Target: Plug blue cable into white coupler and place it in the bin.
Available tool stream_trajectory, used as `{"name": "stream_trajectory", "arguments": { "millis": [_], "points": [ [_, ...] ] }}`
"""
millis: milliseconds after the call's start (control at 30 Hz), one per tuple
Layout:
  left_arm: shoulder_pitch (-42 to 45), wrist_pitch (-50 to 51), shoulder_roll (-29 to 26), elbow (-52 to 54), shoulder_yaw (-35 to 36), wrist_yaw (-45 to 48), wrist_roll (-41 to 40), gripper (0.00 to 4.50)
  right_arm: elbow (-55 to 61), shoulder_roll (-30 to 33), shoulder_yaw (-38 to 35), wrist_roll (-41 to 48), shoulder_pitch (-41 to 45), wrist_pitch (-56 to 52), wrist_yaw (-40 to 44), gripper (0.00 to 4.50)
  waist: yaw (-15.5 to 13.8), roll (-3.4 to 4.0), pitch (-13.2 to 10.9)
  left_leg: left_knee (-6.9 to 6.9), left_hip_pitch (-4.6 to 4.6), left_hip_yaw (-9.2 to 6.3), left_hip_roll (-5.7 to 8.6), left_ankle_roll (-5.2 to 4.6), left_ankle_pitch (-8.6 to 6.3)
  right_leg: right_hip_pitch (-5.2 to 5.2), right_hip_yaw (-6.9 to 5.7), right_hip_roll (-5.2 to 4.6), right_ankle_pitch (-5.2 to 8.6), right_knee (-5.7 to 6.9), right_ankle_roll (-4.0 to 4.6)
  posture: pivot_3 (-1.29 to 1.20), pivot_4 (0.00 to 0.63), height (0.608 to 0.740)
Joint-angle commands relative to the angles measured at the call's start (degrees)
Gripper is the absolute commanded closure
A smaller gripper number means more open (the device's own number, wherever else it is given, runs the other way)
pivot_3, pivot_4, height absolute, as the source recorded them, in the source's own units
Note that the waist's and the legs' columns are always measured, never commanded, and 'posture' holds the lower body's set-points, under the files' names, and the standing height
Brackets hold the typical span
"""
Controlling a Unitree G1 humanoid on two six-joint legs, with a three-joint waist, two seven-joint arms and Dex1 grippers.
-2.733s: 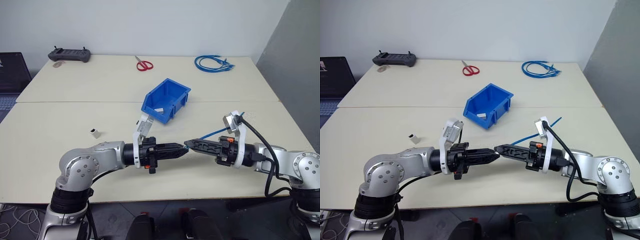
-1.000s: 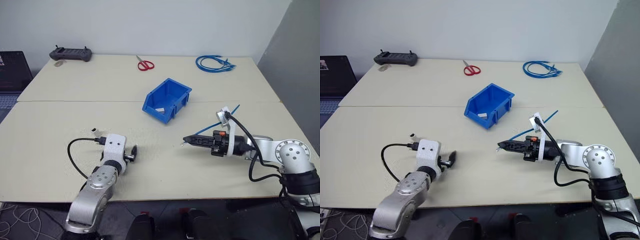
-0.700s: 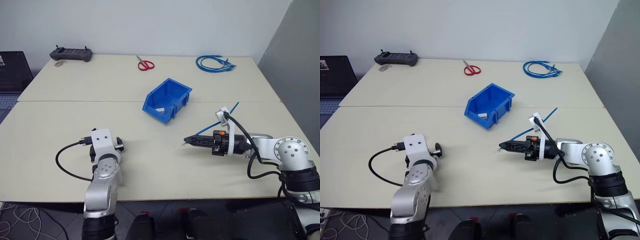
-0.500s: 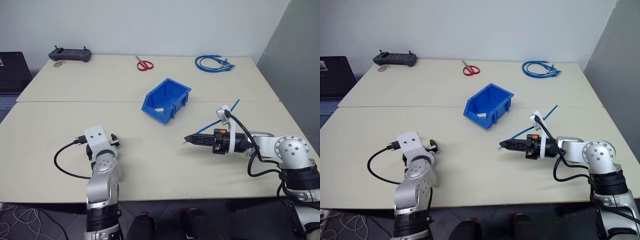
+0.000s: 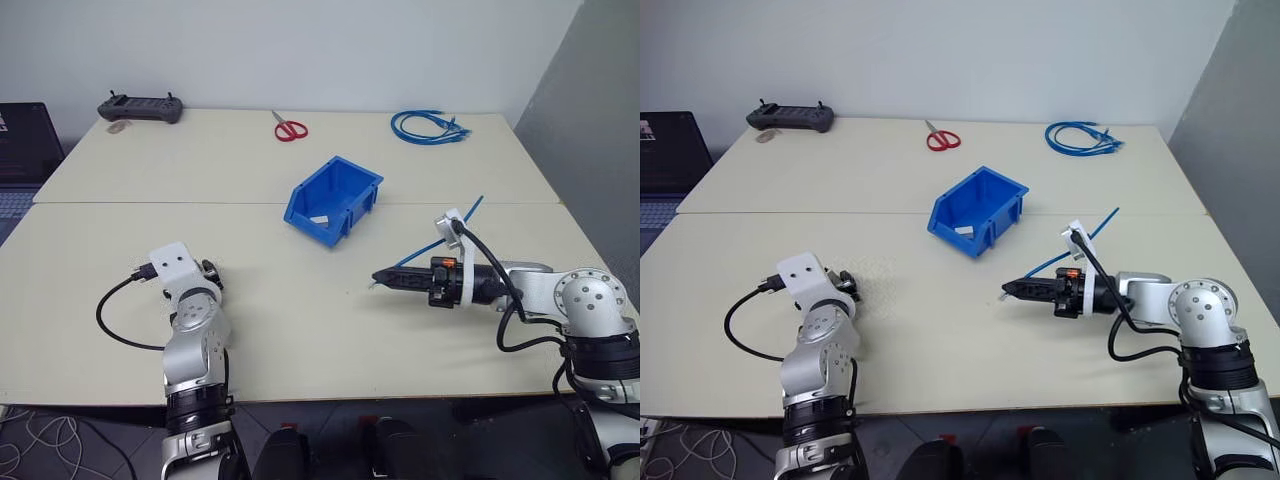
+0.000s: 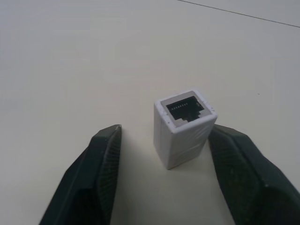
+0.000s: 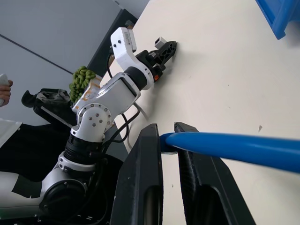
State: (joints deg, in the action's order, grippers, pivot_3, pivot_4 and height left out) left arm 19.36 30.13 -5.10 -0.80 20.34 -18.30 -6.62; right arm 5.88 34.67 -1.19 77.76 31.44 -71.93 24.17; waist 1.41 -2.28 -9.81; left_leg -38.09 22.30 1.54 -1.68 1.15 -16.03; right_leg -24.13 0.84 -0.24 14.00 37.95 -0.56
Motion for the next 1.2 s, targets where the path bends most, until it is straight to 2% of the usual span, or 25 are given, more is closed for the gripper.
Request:
{"name": "stream_trajectory", "arguments": {
  "millis": [33, 200, 367, 433, 567, 667, 767, 900, 1067, 1200],
  "points": [
    [1.6, -0.1, -0.7, -0.5, -0.9, 0.8, 0.3, 2.57, 1.5, -0.4, -2.3, 0.2, 0.7, -0.3, 0.5, 4.33, 0.0, 0.00, 0.0, 0.00, 0.00, -0.01, 0.00, 0.00, 0.00, 0.00, 0.00, 0.00, 0.00, 0.00, 0.00, 0.00, 0.150, 0.740],
    [1.9, 0.3, -0.4, -0.1, -1.5, 0.6, 0.9, 3.51, 1.3, -1.0, -2.4, -0.3, 0.8, -0.2, 0.3, 4.33, 0.0, 0.00, 0.0, 0.00, 0.03, 0.00, 0.02, 0.00, 0.00, 0.00, 0.00, 0.00, 0.00, -0.02, 0.00, 0.00, 0.150, 0.740],
    [2.8, 1.0, -1.3, 0.2, -1.5, 0.5, 1.4, 3.52, 2.2, -1.1, -2.3, -0.6, -0.1, -0.3, 0.2, 4.33, -0.1, 0.00, 0.0, 0.00, 0.05, -0.01, 0.02, 0.00, 0.00, 0.00, -0.01, -0.02, -0.01, -0.03, -0.01, 0.00, 0.150, 0.740],
    [4.0, 1.8, -3.6, 0.6, -2.7, 5.1, 0.2, 3.52, 2.9, -1.0, -2.2, -1.0, -0.4, -0.3, 0.4, 4.33, 0.0, -0.01, 0.0, 0.00, 0.07, -0.02, 0.02, 0.00, 0.00, -0.01, -0.02, -0.02, -0.01, -0.03, -0.01, 0.00, 0.150, 0.740],
    [3.4, 4.5, -13.2, 3.3, -11.4, 27.9, -5.0, 3.52, 5.6, 0.9, 0.0, -5.2, 1.0, 1.0, 4.1, 4.33, 0.1, 0.00, 0.0, -0.01, 0.15, -0.06, 0.01, 0.01, 0.01, -0.12, -0.05, 0.10, -0.01, 0.01, -0.01, 0.00, 0.150, 0.740],
    [-2.4, 2.0, -23.0, 8.1, -19.8, 50.0, -9.4, 3.52, 9.4, 3.4, 3.9, -11.0, 2.5, 3.5, 9.9, 4.33, 0.4, 0.06, 0.0, 0.01, 0.13, 0.02, 0.05, 0.01, 0.00, -0.14, -0.01, 0.16, 0.00, -0.03, -0.01, 0.00, 0.150, 0.740],
    [-4.5, -1.5, -27.8, 11.0, -25.0, 65.7, -14.3, 3.52, 10.9, 4.6, 6.9, -16.1, 4.0, 6.4, 14.5, 4.33, 0.4, 0.09, 0.0, 0.07, 0.04, 0.15, 0.01, 0.01, 0.00, -0.14, 0.09, 0.06, 0.00, -0.11, 0.00, 0.00, 0.150, 0.740],
    [-1.4, -8.2, -29.2, 7.9, -32.9, 79.4, -13.1, 3.52, 11.1, 4.0, 10.7, -22.0, 6.6, 9.9, 19.0, 4.33, 0.0, 0.11, -0.1, 0.03, 0.14, 0.01, -0.03, 0.01, 0.00, -0.20, -0.02, 0.02, 0.01, -0.07, 0.02, 0.00, 0.150, 0.740],
    [6.0, -21.5, -25.7, -8.2, -40.5, 87.9, -5.8, 3.52, 9.9, 3.9, 19.7, -35.1, 7.2, 19.9, 24.9, 4.33, -0.2, 0.10, -0.1, -0.02, 0.09, -0.01, 0.06, -0.01, 0.00, -0.12, -0.06, 0.17, 0.01, -0.06, 0.00, 0.00, 0.150, 0.740],
    [9.5, -27.9, -24.3, -15.5, -42.9, 93.4, -3.4, 3.52, 7.7, 3.1, 22.9, -41.2, 6.6, 24.5, 28.0, 4.33, 0.1, 0.10, -0.1, -0.03, 0.21, 0.07, 0.05, -0.05, -0.01, -0.24, 0.01, 0.18, 0.00, -0.08, 0.02, 0.00, 0.150, 0.740]
  ]
}}
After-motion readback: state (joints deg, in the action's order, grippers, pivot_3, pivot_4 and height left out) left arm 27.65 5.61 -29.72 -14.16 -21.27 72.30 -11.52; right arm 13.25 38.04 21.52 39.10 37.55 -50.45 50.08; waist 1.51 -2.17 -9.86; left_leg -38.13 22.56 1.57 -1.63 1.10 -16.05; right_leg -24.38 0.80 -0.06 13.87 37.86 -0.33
